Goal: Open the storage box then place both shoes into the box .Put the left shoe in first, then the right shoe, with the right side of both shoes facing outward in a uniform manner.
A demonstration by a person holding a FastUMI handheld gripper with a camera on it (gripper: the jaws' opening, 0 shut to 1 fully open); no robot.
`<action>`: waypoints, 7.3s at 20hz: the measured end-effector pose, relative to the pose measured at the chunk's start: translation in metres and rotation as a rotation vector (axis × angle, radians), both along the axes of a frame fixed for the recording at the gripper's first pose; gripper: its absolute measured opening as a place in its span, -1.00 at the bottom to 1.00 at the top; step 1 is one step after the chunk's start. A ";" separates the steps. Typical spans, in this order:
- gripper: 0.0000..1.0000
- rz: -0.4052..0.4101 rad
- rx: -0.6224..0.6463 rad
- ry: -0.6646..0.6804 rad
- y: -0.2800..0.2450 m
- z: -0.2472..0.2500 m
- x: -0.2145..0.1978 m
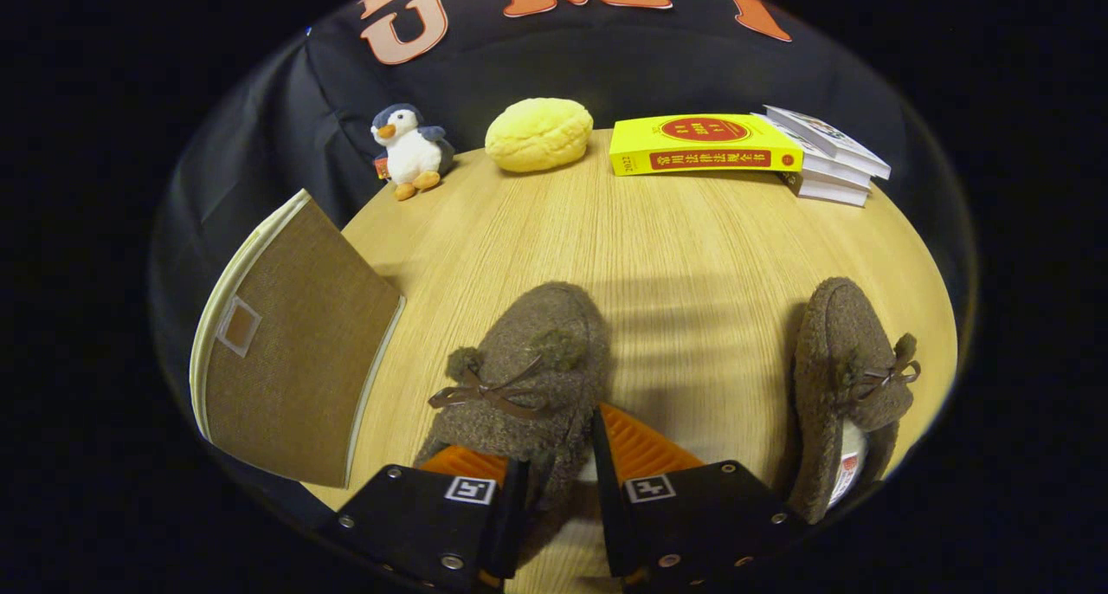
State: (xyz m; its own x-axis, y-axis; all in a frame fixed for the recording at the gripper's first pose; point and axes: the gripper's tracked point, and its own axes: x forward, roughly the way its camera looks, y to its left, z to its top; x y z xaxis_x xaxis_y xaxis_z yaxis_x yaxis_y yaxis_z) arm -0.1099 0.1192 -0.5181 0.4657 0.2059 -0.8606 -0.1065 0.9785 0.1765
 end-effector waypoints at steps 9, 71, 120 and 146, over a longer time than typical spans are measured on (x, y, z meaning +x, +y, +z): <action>-0.91 -0.102 0.048 0.023 0.012 0.061 0.013; 0.80 -0.058 -0.099 -0.011 -0.217 0.055 -0.049; -0.69 0.131 -0.102 0.141 0.240 0.092 0.008; 0.87 0.070 0.106 -0.516 -0.023 0.267 0.077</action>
